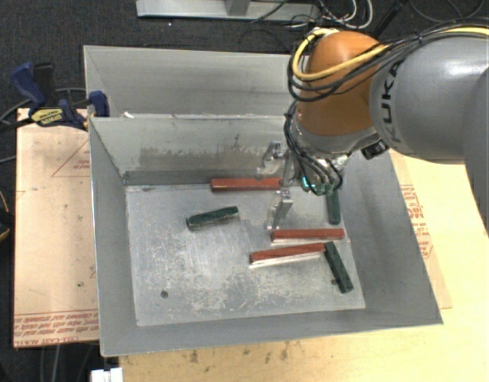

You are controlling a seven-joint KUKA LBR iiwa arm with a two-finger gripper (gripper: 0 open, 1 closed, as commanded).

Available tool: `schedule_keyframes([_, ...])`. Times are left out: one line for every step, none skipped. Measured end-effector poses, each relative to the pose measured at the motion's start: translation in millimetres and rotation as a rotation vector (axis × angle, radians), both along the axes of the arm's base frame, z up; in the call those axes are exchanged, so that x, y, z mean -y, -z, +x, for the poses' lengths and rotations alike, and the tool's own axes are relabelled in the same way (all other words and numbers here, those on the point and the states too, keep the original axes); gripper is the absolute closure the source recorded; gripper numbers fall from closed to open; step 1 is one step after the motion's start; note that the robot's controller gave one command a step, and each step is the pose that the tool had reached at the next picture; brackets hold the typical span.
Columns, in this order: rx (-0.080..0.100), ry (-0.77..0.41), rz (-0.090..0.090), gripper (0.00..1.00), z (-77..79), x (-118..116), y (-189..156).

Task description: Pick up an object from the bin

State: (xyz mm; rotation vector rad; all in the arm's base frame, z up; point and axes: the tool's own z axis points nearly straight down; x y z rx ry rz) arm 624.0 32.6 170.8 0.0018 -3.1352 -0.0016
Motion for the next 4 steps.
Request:
schedule_keyframes([0.008, 0.001, 0.000, 0.00, 1.8, 0.1, -4.9])
schedule_keyframes([0.007, -0.113, 0.000, 1.00, -23.1, 38.9, 70.0])
schedule_keyframes([0.007, -0.112, 0.001, 1.00, -23.1, 38.9, 70.0])
schedule_keyframes([0.010, -0.158, 0.000, 1.00, -32.2, 29.6, -47.0])
